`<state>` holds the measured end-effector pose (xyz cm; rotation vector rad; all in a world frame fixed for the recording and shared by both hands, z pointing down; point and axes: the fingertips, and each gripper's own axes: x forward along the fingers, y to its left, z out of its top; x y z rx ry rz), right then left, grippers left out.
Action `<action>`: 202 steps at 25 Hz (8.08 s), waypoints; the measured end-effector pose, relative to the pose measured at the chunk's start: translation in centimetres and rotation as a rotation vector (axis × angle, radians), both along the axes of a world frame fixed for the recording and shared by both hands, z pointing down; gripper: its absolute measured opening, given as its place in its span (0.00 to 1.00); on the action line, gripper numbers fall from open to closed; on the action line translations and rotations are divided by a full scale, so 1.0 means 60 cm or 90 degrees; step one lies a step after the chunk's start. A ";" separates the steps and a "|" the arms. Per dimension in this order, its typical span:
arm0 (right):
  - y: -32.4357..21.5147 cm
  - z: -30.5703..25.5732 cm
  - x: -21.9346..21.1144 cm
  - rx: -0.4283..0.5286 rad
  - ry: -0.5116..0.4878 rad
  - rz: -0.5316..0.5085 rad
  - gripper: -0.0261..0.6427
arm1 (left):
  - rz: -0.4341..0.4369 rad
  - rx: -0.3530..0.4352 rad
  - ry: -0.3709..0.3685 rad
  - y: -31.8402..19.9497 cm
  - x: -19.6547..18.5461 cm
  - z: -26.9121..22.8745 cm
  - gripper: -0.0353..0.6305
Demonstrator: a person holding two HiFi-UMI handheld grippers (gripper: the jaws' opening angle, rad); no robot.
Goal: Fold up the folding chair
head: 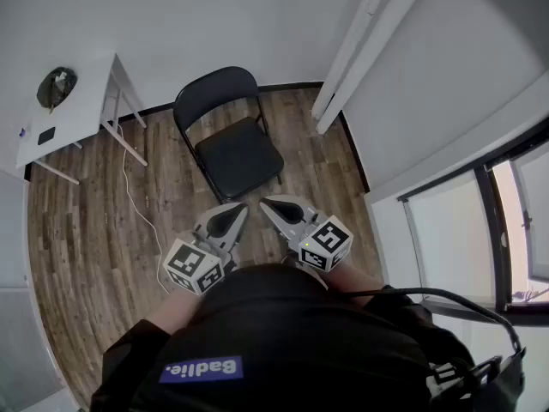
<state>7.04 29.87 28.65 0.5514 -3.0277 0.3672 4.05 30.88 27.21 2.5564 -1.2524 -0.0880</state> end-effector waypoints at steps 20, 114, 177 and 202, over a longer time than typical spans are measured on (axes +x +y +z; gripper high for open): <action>0.002 0.016 -0.046 -0.028 0.009 -0.008 0.04 | 0.004 -0.007 -0.002 0.002 -0.040 0.011 0.06; -0.548 0.750 -0.045 -0.513 0.055 0.369 0.06 | -0.022 -0.219 -0.296 -0.857 -0.538 0.461 0.06; -0.624 1.241 -0.098 -0.824 -0.308 0.457 0.61 | 0.087 -0.231 -0.298 -0.993 -0.571 0.650 0.33; -0.690 0.949 -0.165 -0.799 -0.323 0.439 0.60 | 0.093 -0.147 -0.369 -0.840 -0.459 0.483 0.23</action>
